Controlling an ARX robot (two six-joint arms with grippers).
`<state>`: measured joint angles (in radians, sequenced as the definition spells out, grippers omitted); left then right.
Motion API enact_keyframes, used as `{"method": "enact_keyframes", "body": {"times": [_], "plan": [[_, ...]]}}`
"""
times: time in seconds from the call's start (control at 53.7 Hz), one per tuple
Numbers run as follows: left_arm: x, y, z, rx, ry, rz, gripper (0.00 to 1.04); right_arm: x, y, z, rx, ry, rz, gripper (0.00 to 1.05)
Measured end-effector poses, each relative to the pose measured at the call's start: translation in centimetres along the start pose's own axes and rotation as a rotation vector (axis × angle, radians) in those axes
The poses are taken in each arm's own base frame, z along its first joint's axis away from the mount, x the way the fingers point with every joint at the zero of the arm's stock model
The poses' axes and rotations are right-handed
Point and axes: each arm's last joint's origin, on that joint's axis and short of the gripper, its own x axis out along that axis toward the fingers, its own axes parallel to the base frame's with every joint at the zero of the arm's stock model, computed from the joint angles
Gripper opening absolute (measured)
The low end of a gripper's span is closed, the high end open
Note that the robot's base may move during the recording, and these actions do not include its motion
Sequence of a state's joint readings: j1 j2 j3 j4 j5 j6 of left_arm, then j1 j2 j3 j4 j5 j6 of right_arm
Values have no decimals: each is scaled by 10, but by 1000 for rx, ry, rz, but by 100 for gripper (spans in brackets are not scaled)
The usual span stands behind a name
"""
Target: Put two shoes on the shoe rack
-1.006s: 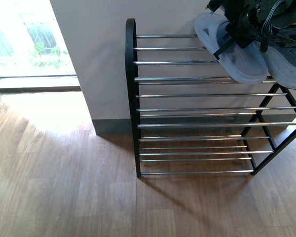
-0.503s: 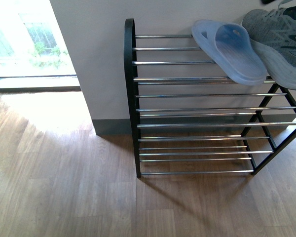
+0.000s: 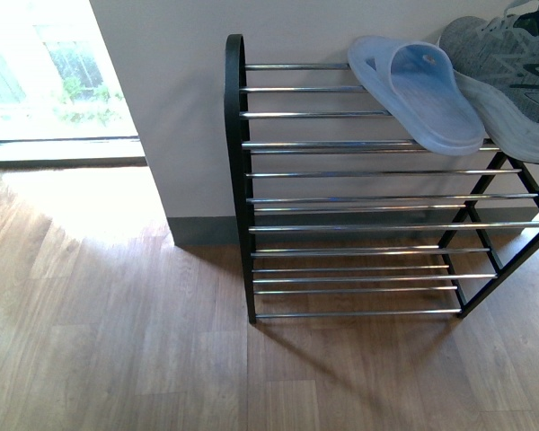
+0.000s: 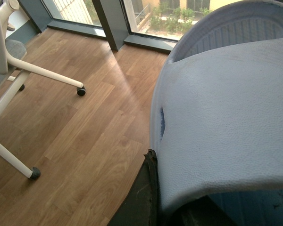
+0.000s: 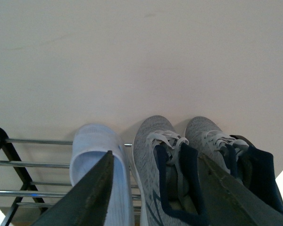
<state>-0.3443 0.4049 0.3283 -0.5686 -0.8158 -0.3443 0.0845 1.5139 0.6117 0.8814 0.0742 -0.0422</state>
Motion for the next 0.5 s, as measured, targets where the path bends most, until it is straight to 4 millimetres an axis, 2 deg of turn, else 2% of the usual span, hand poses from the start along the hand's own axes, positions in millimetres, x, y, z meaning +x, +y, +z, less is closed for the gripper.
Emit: {"method": "enact_keyframes", "body": {"times": [0.112, 0.149, 0.224, 0.298, 0.503], "plan": [[0, 0, 0, 0, 0, 0, 2, -26, -6, -3, 21, -26, -7, 32], [0, 0, 0, 0, 0, 0, 2, -30, -6, -4, 23, -28, -6, 29], [0, 0, 0, 0, 0, -1, 2, -48, -10, -13, 29, -18, -14, 13], [0, 0, 0, 0, 0, 0, 2, -59, -13, -19, 29, -8, -9, 2], [0, 0, 0, 0, 0, -1, 2, -91, -21, -29, 33, -12, -13, 1]]}}
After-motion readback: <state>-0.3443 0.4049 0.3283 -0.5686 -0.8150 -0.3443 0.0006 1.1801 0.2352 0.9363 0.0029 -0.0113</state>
